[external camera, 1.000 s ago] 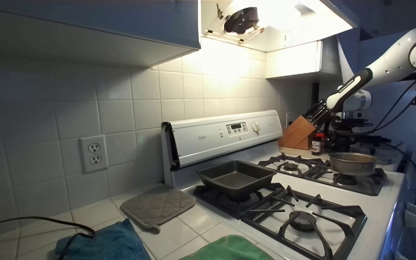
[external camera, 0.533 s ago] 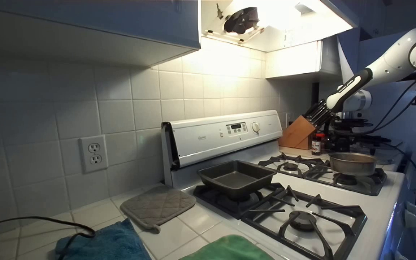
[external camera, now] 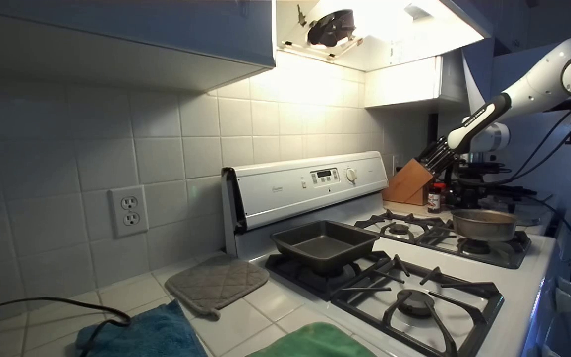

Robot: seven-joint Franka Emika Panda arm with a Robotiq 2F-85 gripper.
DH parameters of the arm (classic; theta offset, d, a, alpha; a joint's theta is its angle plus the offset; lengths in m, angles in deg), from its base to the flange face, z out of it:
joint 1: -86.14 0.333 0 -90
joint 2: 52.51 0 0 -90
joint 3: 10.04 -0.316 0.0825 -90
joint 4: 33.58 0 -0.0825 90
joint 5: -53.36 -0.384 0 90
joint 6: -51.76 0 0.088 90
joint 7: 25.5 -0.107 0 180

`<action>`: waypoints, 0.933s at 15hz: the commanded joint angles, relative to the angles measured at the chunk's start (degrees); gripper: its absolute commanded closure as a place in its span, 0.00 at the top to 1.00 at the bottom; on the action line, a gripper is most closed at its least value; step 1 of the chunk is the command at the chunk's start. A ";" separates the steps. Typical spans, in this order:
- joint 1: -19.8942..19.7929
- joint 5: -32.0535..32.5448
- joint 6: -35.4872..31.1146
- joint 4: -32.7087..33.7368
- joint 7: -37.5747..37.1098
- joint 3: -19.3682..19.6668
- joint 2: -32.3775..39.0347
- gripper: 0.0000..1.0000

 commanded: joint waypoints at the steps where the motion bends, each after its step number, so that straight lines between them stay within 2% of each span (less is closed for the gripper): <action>1: -0.44 -1.38 2.06 2.39 -0.91 -0.51 1.10 0.48; 14: -0.46 -1.46 2.58 2.95 -1.28 -0.74 1.38 0.29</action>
